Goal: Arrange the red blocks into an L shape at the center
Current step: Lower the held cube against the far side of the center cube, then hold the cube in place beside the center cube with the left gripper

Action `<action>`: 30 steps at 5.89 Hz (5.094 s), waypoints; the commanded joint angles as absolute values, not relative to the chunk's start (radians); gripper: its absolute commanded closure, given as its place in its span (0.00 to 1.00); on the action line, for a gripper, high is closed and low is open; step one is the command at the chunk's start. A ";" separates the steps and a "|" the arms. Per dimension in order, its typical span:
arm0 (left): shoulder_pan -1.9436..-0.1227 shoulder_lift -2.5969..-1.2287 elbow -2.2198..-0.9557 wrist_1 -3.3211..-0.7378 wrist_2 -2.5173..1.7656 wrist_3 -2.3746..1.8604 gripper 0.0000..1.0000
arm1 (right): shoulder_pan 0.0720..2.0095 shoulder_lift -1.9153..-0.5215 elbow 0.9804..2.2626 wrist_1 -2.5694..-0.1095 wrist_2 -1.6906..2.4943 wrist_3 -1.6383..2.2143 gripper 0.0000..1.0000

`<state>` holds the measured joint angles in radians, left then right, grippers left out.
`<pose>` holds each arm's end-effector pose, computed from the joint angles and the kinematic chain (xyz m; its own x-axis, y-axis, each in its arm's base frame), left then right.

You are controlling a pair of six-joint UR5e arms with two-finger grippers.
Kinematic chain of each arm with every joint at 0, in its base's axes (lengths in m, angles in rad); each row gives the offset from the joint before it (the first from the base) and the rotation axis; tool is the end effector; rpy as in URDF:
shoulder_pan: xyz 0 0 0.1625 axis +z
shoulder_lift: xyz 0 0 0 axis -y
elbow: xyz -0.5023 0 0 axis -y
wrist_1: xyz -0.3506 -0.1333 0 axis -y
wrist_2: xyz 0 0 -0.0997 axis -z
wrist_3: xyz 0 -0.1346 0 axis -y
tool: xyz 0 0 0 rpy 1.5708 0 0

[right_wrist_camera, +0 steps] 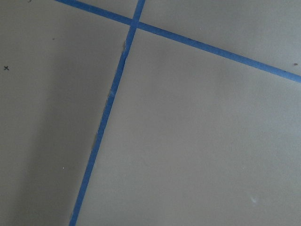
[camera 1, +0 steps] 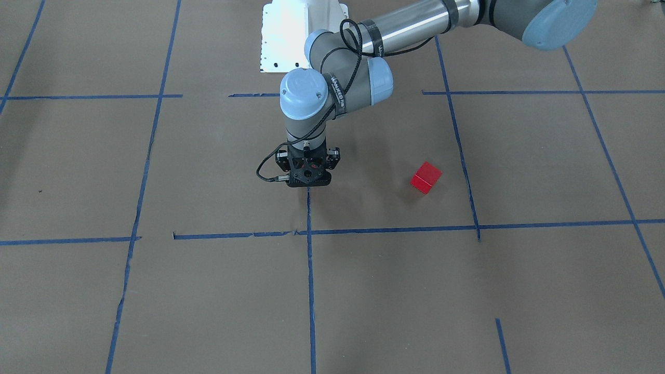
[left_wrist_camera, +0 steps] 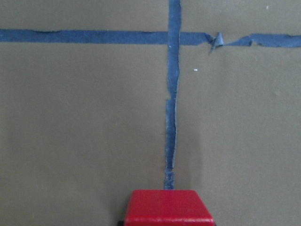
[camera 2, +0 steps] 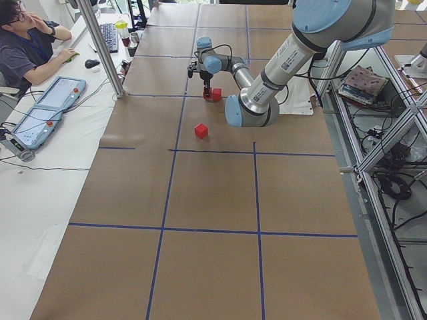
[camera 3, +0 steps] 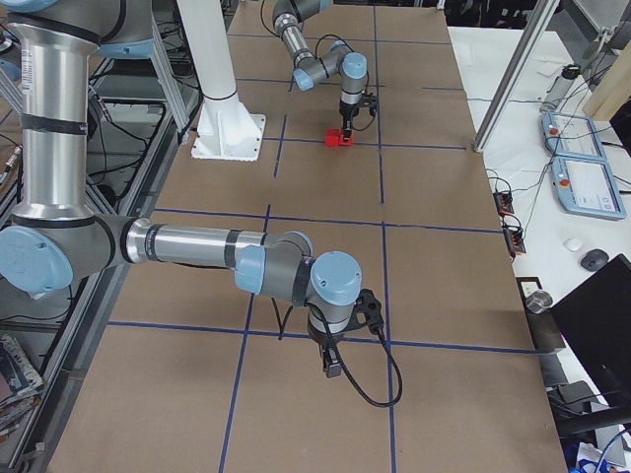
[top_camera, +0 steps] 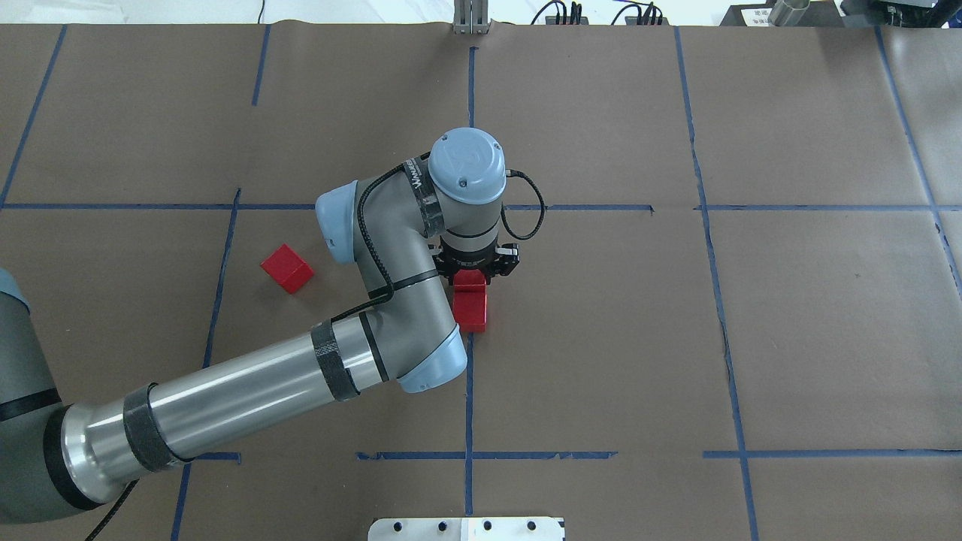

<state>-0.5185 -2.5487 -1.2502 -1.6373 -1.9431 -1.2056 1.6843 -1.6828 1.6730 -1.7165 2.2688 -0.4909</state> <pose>0.6981 -0.4954 0.2569 0.6980 -0.0153 -0.7159 0.0033 0.9998 -0.0181 0.0892 -0.3692 0.7824 0.7141 -0.2990 0.6330 0.2548 0.9532 0.1627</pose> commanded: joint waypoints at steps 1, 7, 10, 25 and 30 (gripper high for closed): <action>-0.514 -2.546 -1.250 -1.650 -1.939 -1.206 0.77 | 1.684 -1.683 1.672 -1.717 2.269 -0.491 0.00; -0.509 -2.533 -1.250 -1.678 -1.905 -1.206 0.76 | 1.684 -1.683 1.675 -1.717 2.267 -0.491 0.00; -0.508 -2.539 -1.252 -1.678 -1.905 -1.239 0.76 | 1.684 -1.683 1.674 -1.717 2.267 -0.492 0.00; -0.503 -2.533 -1.255 -1.681 -1.905 -1.233 0.59 | 1.684 -1.684 1.675 -1.717 2.267 -0.492 0.00; -0.503 -2.531 -1.256 -1.681 -1.905 -1.229 0.42 | 1.684 -1.684 1.677 -1.717 2.267 -0.492 0.00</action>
<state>-0.5032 -2.5310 -1.2558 -1.6811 -1.9052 -1.2299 1.6843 -1.6842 1.6779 -1.7165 2.2672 -0.4924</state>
